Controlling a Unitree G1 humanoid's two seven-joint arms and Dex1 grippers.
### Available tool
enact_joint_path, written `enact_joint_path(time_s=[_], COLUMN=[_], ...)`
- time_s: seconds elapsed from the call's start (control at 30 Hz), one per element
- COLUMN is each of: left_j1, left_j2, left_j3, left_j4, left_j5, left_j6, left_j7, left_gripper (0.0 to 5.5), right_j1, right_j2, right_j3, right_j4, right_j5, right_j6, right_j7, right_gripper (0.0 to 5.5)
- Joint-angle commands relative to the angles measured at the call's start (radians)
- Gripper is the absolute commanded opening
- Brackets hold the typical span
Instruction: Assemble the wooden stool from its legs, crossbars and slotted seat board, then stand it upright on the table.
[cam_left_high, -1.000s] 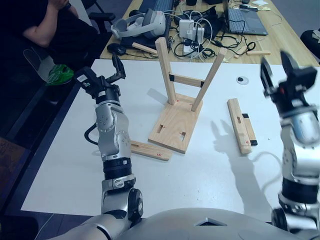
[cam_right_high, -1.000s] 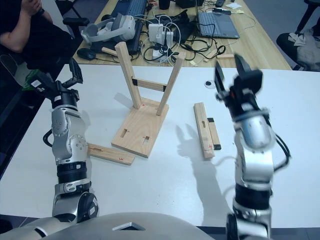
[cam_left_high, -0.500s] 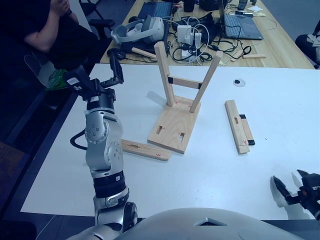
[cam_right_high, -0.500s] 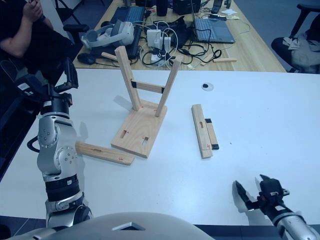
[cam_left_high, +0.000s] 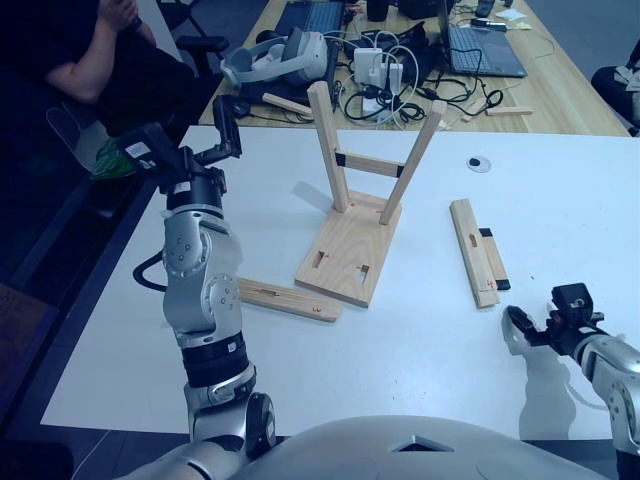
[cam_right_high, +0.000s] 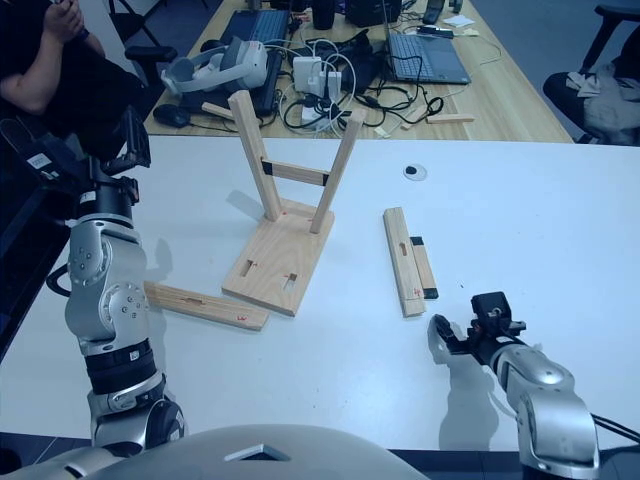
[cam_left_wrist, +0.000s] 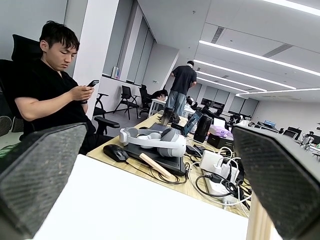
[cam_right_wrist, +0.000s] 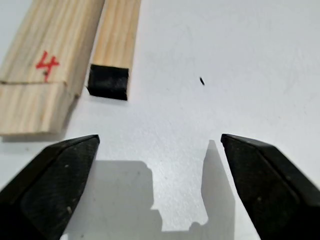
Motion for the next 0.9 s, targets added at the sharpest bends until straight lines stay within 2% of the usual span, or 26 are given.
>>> enact_joint_path(time_s=[0.03,0.17,0.3,0.37,0.47,0.63,0.9], left_j1=[-0.035,-0.045,-0.051,-0.055,-0.057,-0.065,-0.071], left_j2=[0.005,0.007,0.004,0.001,-0.002,-0.005,-0.032], left_j3=[-0.007,-0.002,-0.002,-0.004,-0.004,-0.003,0.001], left_j4=[0.02,0.035,0.043,0.047,0.051,0.064,0.104], left_j5=[0.002,0.003,0.004,0.006,0.006,0.006,0.009], left_j6=[0.012,0.009,0.006,0.004,0.0,-0.009,-0.059], left_j7=[0.0,-0.003,-0.002,0.0,0.003,0.003,0.019], left_gripper=[5.4,5.4,5.4,5.4,5.4,5.4,5.4], right_j1=[-0.139,-0.248,-0.3,-0.31,-0.329,-0.355,-0.402], right_j2=[0.035,0.097,0.178,0.189,0.222,0.232,0.184], right_j3=[0.063,0.092,0.031,0.015,-0.012,0.015,0.024], right_j4=[-0.01,0.003,0.042,0.05,0.06,0.102,0.239], right_j5=[0.005,0.035,0.008,-0.016,-0.023,-0.024,-0.019], right_j6=[0.167,0.336,0.462,0.481,0.515,0.529,0.483], right_j7=[-0.052,-0.077,-0.147,-0.183,-0.205,-0.212,-0.183], right_gripper=[4.53,4.53,4.53,4.24,4.19,3.41,2.11])
